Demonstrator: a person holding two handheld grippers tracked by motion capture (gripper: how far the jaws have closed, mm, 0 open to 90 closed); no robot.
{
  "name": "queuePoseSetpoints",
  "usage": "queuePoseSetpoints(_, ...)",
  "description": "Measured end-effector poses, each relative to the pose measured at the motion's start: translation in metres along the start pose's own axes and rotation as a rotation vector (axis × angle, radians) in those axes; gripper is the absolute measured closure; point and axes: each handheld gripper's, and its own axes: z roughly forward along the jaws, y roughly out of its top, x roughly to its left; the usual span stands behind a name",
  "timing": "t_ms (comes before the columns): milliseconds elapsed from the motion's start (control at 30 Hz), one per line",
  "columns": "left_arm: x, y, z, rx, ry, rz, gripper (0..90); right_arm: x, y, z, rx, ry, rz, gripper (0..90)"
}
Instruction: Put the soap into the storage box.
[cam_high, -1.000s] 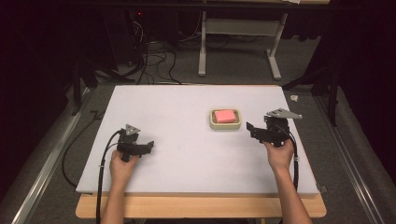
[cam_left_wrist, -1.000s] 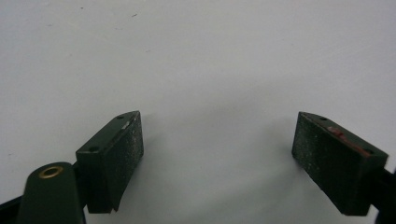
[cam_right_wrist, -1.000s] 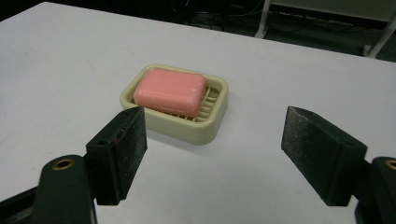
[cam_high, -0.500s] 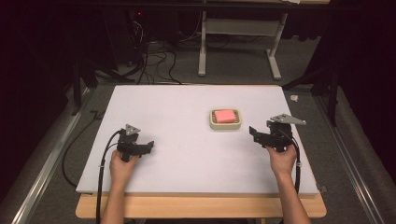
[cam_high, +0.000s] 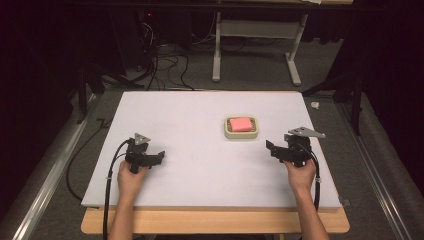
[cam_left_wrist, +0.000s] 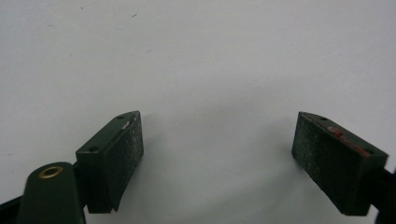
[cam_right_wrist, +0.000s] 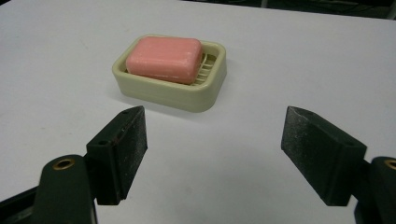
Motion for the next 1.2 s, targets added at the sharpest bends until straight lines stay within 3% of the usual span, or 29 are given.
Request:
queuePoseSetpoints(833, 0.000, 0.000, 0.000, 0.000, 0.000, 0.000, 17.0, 0.000, -0.022, 0.014, 0.061, 0.007, 0.016, 23.5)
queuePoseSetpoints(1200, 0.000, 0.000, 0.000, 0.000, 0.000, 0.000, 17.0, 0.004, -0.035, 0.024, 0.104, -0.015, -0.007, 23.5)
